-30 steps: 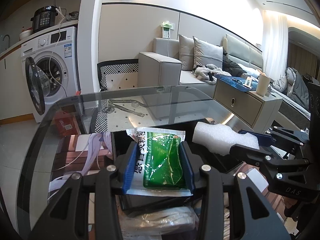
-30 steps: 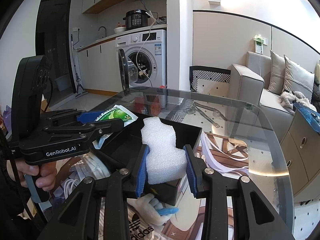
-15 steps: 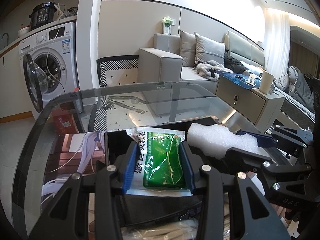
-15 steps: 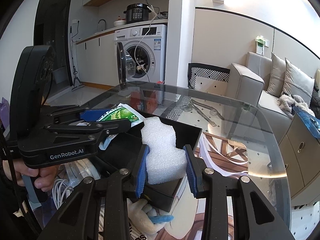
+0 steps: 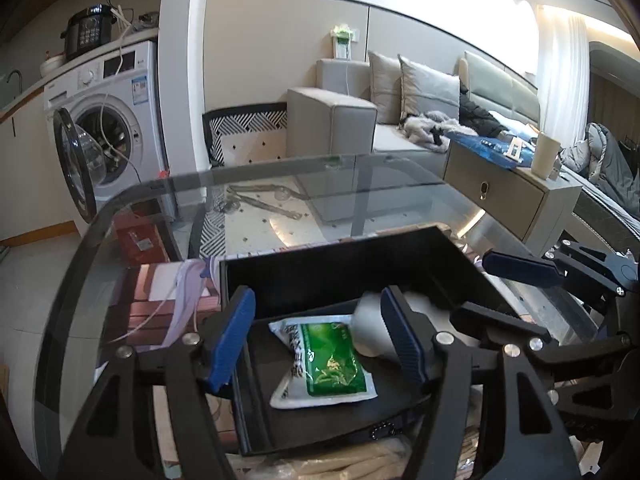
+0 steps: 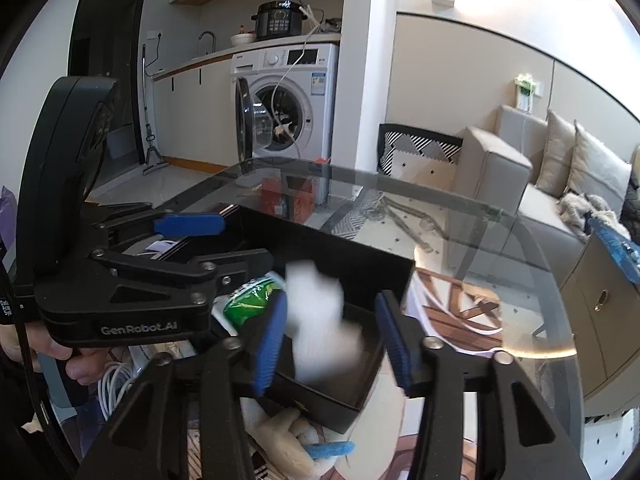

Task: Organize soft objects
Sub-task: 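Open both grippers to drop the sachet and foam into the box, then withdraw both grippers from the box toward the remaining items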

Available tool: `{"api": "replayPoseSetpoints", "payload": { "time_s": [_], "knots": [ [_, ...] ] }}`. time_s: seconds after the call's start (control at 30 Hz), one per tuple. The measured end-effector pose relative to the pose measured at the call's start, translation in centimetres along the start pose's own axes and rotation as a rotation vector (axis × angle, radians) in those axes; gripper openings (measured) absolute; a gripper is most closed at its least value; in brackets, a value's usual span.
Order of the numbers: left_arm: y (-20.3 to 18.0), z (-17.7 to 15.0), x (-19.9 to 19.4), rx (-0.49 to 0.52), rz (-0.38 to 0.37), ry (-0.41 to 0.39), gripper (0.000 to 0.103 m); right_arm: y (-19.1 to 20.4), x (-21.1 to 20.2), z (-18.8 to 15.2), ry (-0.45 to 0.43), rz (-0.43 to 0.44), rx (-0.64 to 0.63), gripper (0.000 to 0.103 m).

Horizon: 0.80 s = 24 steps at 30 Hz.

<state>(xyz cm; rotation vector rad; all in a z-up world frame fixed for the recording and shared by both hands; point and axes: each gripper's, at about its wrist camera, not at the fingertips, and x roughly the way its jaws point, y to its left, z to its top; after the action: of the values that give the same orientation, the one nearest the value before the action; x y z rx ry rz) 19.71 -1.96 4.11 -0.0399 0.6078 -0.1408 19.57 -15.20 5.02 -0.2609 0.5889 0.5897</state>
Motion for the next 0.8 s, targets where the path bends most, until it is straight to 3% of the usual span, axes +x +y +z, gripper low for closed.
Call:
{"api": "replayPoseSetpoints", "payload": {
  "time_s": [0.1,0.13,0.23,0.8],
  "knots": [
    [0.1,0.1,-1.2,-0.004,-0.006,-0.017,0.091,-0.4,-1.5,-0.4,-0.016,-0.009,0.013,0.072],
    [0.3,0.1,-1.8,-0.009,-0.011,-0.033,0.098,-0.6,-2.0,-0.6,-0.024,-0.008,0.026,0.085],
    [0.7,-0.1,-3.3,-0.013,-0.031,-0.051,0.103,-1.3,-3.8,-1.4,-0.043,0.009,0.072,0.101],
    [3.5,-4.8,-9.0,-0.048,0.041,-0.062,0.103,-0.9,-7.5,-6.6,0.023,0.041,0.133,0.103]
  ]
}}
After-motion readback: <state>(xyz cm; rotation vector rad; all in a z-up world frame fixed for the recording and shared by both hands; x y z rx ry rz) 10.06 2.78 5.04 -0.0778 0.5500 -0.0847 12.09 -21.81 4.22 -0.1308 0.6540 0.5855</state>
